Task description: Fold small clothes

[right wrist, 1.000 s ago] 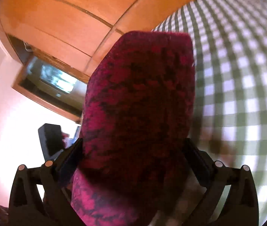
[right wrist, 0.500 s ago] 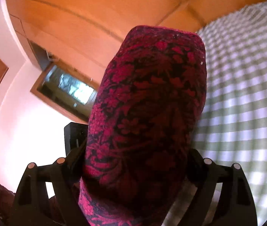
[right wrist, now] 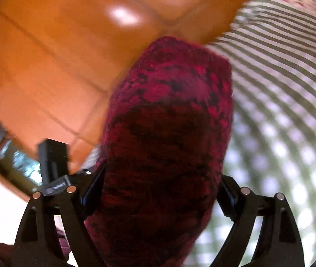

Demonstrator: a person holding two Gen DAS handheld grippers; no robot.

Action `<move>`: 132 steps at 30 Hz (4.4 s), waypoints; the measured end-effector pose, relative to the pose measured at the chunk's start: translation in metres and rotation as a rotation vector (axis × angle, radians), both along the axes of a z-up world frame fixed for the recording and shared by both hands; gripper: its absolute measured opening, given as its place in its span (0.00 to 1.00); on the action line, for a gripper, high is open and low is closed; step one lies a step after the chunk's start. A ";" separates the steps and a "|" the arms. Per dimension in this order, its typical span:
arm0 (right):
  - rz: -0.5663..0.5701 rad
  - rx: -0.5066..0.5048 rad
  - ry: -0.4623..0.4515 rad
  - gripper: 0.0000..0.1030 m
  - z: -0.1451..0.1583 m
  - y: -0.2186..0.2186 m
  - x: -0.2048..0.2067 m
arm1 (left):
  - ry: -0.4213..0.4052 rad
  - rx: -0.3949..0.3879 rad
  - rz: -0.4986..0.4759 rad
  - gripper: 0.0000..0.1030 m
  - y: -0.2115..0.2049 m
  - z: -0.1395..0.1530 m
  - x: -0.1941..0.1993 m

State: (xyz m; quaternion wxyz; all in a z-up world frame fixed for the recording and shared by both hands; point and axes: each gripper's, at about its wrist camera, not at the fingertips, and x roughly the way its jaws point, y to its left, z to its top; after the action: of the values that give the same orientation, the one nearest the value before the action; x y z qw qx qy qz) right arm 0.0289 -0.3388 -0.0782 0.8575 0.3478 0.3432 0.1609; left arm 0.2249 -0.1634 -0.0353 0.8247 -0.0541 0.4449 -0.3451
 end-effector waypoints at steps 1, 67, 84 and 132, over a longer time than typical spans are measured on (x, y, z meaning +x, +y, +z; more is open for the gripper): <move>-0.013 -0.009 -0.002 0.89 -0.002 -0.007 -0.006 | -0.005 0.014 0.009 0.75 -0.003 -0.004 -0.001; -0.419 -0.699 -0.022 0.98 0.079 0.150 -0.130 | -0.401 0.222 0.457 0.96 0.142 0.058 -0.286; -0.415 -0.691 -0.022 0.98 0.073 0.148 -0.129 | -0.400 0.241 0.487 0.96 0.137 0.055 -0.289; -0.371 -0.674 -0.021 0.98 0.070 0.153 -0.126 | -0.435 0.249 0.456 0.96 0.144 0.058 -0.293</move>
State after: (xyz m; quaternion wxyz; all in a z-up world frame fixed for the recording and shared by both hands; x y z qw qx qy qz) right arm -0.0975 -0.1860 -0.0083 0.9418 0.1009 0.2993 -0.1151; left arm -0.0680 -0.0197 0.0228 0.9565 0.0237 0.2737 -0.0984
